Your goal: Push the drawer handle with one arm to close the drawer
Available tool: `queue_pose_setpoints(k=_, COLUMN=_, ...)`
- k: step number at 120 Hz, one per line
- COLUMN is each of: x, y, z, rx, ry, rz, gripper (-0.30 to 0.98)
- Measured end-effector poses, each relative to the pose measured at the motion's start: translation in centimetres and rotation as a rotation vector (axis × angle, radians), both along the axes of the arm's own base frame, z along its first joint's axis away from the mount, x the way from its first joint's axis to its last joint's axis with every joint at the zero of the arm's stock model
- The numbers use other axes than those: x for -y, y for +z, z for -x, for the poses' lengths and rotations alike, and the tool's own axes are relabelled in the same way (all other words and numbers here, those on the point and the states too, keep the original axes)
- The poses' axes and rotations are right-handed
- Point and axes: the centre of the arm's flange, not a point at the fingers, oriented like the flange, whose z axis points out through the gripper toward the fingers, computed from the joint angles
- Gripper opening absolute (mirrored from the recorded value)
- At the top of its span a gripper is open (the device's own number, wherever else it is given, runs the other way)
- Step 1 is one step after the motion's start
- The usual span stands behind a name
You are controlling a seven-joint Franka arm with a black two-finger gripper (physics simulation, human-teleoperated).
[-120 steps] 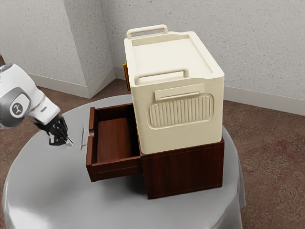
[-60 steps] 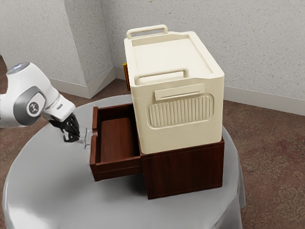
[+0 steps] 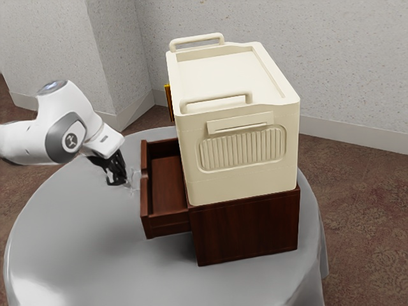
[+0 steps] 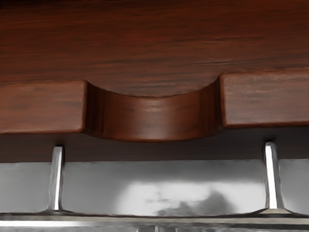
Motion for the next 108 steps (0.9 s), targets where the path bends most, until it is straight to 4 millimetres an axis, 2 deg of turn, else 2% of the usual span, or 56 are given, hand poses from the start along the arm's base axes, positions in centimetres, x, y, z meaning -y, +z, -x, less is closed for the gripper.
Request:
queue_pose_setpoints(k=56, x=5.6, y=-0.4, z=-4.6, rx=0.009, ry=-0.008, rz=0.018, gripper=-0.09)
queue_pose_setpoints(k=68, x=7.4, y=-0.1, z=-5.5, rx=0.021, ry=-0.025, rz=0.02, gripper=-0.09)
queue_pose_setpoints(k=71, x=7.9, y=0.0, z=-5.7, rx=0.023, ry=-0.029, rz=0.022, gripper=-0.09)
queue_pose_setpoints(k=86, x=7.5, y=0.0, z=-6.0, rx=0.024, ry=-0.008, rz=0.033, gripper=-0.1)
queue_pose_setpoints(k=93, x=7.8, y=0.0, z=-4.3, rx=0.011, ry=-0.011, rz=0.062, gripper=-0.1)
queue_pose_setpoints(k=99, x=8.0, y=1.5, z=-1.6, rx=0.018, ry=-0.038, rz=0.11, gripper=-0.04)
queue_pose_setpoints(k=102, x=7.0, y=2.7, z=-0.6, rx=0.027, ry=-0.038, rz=0.124, gripper=0.02)
queue_pose_setpoints(k=105, x=5.1, y=5.0, z=0.1, rx=0.048, ry=-0.034, rz=0.121, gripper=0.07)
queue_pose_setpoints(k=108, x=4.5, y=7.9, z=0.5, rx=0.073, ry=-0.055, rz=0.098, gripper=0.13)
